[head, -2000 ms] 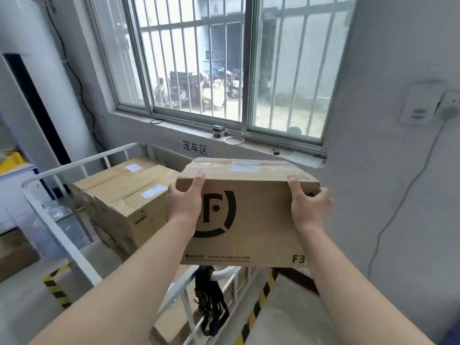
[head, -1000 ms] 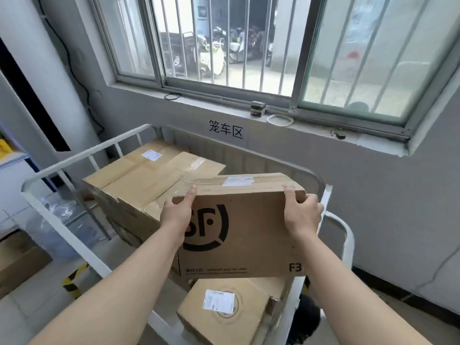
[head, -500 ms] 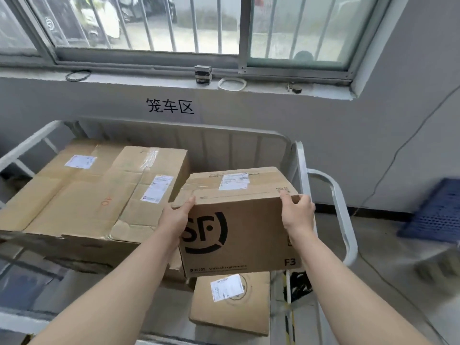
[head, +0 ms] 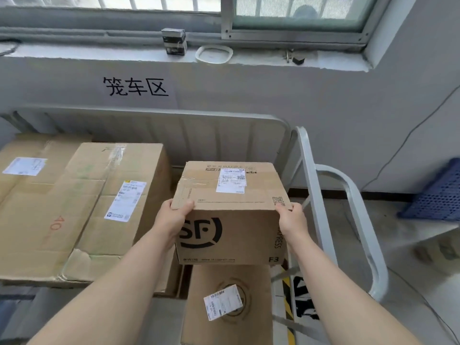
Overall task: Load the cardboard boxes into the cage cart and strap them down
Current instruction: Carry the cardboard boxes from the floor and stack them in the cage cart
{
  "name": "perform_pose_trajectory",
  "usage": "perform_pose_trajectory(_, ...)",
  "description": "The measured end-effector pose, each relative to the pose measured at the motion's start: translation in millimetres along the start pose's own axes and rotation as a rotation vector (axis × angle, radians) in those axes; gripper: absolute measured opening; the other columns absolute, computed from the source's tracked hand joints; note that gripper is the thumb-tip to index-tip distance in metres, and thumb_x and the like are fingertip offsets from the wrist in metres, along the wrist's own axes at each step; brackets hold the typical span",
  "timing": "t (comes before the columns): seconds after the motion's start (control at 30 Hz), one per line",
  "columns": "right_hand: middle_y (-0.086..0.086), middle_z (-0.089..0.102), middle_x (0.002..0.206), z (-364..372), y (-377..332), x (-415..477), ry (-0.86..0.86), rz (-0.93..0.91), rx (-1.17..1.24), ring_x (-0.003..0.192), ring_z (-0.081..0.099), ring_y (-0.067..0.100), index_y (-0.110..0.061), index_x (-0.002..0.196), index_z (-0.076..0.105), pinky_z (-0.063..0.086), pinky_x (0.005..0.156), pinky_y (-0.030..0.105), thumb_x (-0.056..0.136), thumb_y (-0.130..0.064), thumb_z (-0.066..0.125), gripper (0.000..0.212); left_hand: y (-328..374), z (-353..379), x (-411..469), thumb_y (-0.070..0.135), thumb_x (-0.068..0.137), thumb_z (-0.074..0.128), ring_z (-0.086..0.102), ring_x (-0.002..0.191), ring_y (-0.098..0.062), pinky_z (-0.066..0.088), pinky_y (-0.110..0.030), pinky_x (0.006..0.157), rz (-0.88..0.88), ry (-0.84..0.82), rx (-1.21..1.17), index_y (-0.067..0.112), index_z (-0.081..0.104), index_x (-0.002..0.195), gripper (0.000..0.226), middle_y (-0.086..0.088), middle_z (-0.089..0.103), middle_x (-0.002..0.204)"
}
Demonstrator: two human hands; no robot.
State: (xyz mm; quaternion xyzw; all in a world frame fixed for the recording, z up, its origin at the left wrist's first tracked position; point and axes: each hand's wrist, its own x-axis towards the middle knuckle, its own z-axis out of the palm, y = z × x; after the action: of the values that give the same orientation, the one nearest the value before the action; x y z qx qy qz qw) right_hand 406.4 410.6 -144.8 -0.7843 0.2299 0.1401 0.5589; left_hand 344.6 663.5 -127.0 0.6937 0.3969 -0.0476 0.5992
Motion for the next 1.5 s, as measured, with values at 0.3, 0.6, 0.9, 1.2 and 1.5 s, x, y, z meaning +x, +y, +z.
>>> perform_pose_trajectory(0.3,-0.001,0.055,0.121,46,34,84,-0.039,0.079,0.049,0.109,0.053,0.018,-0.015,0.131,0.043,0.046,0.09,0.037,0.099,-0.023,0.05,0.034,-25,31,104,0.027,0.091,0.066,0.054,0.1,-0.02,0.041,-0.027,0.071,-0.054,-0.037,0.062,0.013,0.039,0.138,0.056,-0.007,0.057,0.124)
perform_pose_trajectory(0.6,0.002,0.056,0.132,88,82,143,-0.027,0.135,0.035,0.118,0.052,0.021,-0.015,0.139,0.04,0.046,0.102,0.046,0.099,-0.019,0.051,0.042,-68,58,181,0.021,0.09,0.068,0.053,0.112,-0.023,0.045,-0.038,0.096,-0.082,-0.064,0.092,0.014,0.039,0.139,0.058,-0.006,0.055,0.131)
perform_pose_trajectory(0.9,0.005,0.055,0.134,112,115,172,-0.022,0.147,-0.052,0.115,0.05,0.018,-0.014,0.138,0.042,0.041,0.093,0.031,0.099,-0.008,0.048,0.04,-97,74,220,0.012,0.089,0.068,0.05,0.123,-0.024,0.041,-0.04,0.104,-0.059,-0.091,0.215,0.017,0.04,0.141,0.06,-0.004,0.054,0.135)
perform_pose_trajectory(1.2,-0.003,0.037,0.152,123,147,194,-0.046,0.128,-0.143,0.139,0.035,0.02,-0.028,0.155,0.013,0.03,0.112,0.038,0.101,-0.015,0.046,0.065,-126,94,240,0.014,0.091,0.066,0.043,0.134,-0.021,0.033,-0.038,0.111,-0.006,-0.1,0.321,0.023,0.025,0.151,0.074,0.003,0.046,0.146)
perform_pose_trajectory(1.5,0.0,0.031,0.155,123,146,196,-0.028,0.161,-0.172,0.141,0.033,0.024,-0.027,0.155,0.006,0.03,0.112,0.04,0.101,-0.016,0.048,0.07,-123,99,237,0.018,0.094,0.06,0.039,0.138,-0.026,0.034,-0.043,0.112,-0.024,-0.08,0.43,0.02,0.006,0.156,0.082,-0.004,0.038,0.152)
